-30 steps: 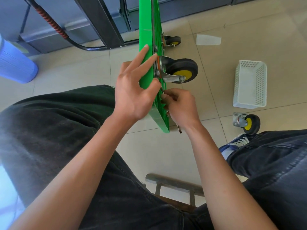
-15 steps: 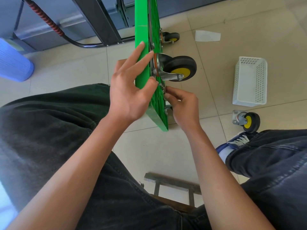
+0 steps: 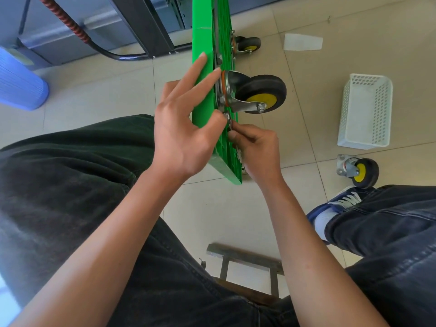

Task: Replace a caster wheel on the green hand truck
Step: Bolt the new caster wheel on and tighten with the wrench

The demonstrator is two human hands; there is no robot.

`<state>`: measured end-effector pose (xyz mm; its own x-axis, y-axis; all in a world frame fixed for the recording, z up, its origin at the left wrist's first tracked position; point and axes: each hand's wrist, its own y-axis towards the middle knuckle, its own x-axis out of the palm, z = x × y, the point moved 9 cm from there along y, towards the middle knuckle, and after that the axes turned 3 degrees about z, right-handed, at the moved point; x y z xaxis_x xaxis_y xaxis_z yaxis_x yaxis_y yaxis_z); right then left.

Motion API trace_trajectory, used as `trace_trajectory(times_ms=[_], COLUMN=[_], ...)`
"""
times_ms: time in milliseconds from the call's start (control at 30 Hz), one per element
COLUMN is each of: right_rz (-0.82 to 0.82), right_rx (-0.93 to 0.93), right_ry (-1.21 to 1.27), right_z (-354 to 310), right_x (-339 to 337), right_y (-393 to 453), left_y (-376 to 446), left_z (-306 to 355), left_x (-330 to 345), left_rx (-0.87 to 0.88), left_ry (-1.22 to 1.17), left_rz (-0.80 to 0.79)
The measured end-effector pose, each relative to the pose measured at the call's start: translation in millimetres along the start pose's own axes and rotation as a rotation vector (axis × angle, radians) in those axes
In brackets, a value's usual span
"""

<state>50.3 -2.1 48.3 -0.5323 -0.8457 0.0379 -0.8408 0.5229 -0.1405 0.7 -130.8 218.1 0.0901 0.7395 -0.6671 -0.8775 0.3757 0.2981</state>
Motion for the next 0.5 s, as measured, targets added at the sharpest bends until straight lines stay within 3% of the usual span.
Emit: trace_trajectory(times_ms=[500], right_rz=[-0.014], right_rx=[-0.042], right_ry=[0.008], right_z=[4.4], right_x=[-3.9], right_y=[9.5], left_y=[-0.3], left_z=[-0.9], left_x=[1.1], left_rx=[-0.005], left_ry=[0.003], left_rz=[-0.007])
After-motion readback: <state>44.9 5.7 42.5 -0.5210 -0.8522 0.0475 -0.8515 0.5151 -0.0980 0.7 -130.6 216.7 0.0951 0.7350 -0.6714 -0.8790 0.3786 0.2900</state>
